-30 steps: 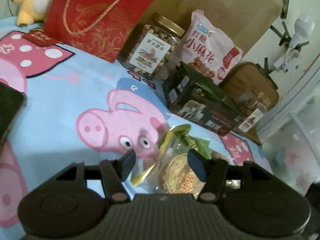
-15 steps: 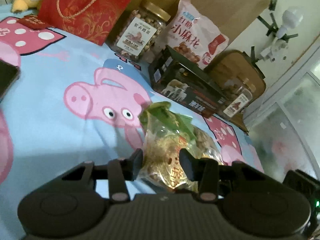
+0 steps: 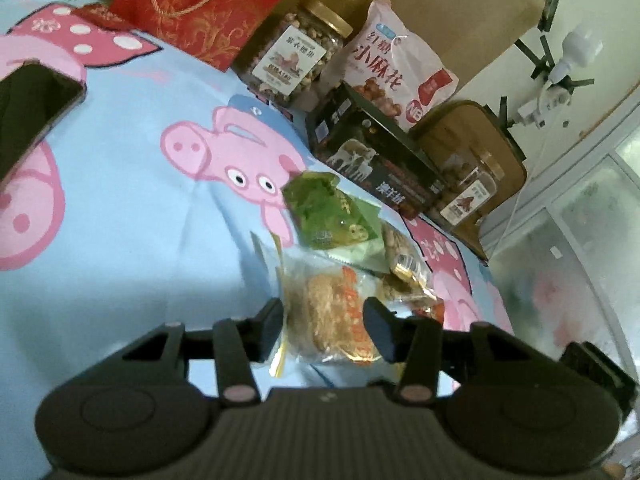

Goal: Organize snacks
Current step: 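Reach the left gripper to the clear bag of round biscuit and grasp it, then lift the biscuit bag and place it into the silver tin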

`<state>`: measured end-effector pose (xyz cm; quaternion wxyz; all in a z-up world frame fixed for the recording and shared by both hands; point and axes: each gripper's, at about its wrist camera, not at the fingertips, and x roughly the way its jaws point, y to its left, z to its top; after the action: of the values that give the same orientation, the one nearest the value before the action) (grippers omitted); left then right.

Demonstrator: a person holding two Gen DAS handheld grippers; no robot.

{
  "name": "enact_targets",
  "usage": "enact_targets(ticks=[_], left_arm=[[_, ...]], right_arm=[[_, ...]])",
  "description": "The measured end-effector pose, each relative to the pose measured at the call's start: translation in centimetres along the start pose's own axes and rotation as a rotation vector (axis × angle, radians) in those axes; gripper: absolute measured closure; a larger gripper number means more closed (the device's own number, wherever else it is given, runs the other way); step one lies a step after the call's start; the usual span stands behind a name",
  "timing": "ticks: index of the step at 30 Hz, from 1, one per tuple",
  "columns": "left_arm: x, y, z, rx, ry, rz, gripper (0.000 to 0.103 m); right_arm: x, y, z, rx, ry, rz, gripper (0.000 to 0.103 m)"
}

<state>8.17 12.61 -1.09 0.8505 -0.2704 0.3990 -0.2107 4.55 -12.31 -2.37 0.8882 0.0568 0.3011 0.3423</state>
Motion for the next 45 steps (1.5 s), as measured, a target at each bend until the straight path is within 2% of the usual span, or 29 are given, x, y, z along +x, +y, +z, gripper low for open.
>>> enact_targets(ticks=[3,7,10,11,12,15,20,25,29,32,36,38,42,44,45], left_arm=[[0.6,-0.6,-0.1,0.023,0.013,0.007,0.053],[1.8,-0.9,-0.3,0.048,0.044,0.035,0.052],[2.3,-0.8,-0.6,0.057,0.051,0.038,0.056],[2.3,-0.9,-0.6,0.065,0.05,0.043,0.061],[2.2,-1.1,-0.7,0.077,0.047,0.044,0.062],[1.4,-1.7,-0.6,0.084,0.039,0.036,0.065],[0.0,-3.7,0.3,0.124,-0.016,0.011,0.066],[1.4,-6.7,3.2,0.16,-0.057,-0.022,0.066],[4.7,-10.3,7.3,0.218,-0.086,-0.052,0.065],[8.1,-12.3,11.0,0.228,-0.102,-0.063,0.065],[12.7,-13.4,15.2,0.198,-0.116,-0.048,0.066],[15.3,-13.8,16.8,0.2,-0.131,-0.016,0.064],[19.5,-12.7,17.9,0.164,-0.064,0.052,0.063],[19.1,-12.0,17.6,0.158,-0.077,0.05,0.063],[18.3,-11.8,17.4,0.163,-0.101,0.028,0.063]], right_arm=[[-0.1,0.7,-0.2,-0.061,-0.015,-0.006,0.024],[1.1,1.1,-0.5,-0.105,0.016,-0.062,0.024],[1.7,1.5,-0.5,-0.128,0.014,-0.079,0.024],[1.9,1.7,-0.5,-0.14,0.016,-0.076,0.025],[2.1,1.9,-0.5,-0.147,0.012,-0.087,0.029],[2.2,2.6,-0.4,-0.189,-0.003,-0.148,0.049],[0.7,2.8,0.5,-0.174,-0.07,-0.136,0.049],[-0.6,2.1,2.4,-0.195,-0.158,-0.189,0.049],[-1.2,-0.4,5.3,-0.228,-0.23,-0.274,0.049],[-1.1,-3.5,8.1,-0.194,-0.261,-0.312,0.049],[0.3,-8.0,11.8,-0.146,-0.272,-0.334,0.049],[1.6,-10.3,13.5,-0.114,-0.273,-0.342,0.049],[4.5,-13.9,15.1,-0.063,-0.22,-0.365,0.043],[4.9,-15.0,14.9,-0.041,-0.193,-0.397,0.043],[4.2,-15.1,14.4,-0.027,-0.215,-0.417,0.043]])
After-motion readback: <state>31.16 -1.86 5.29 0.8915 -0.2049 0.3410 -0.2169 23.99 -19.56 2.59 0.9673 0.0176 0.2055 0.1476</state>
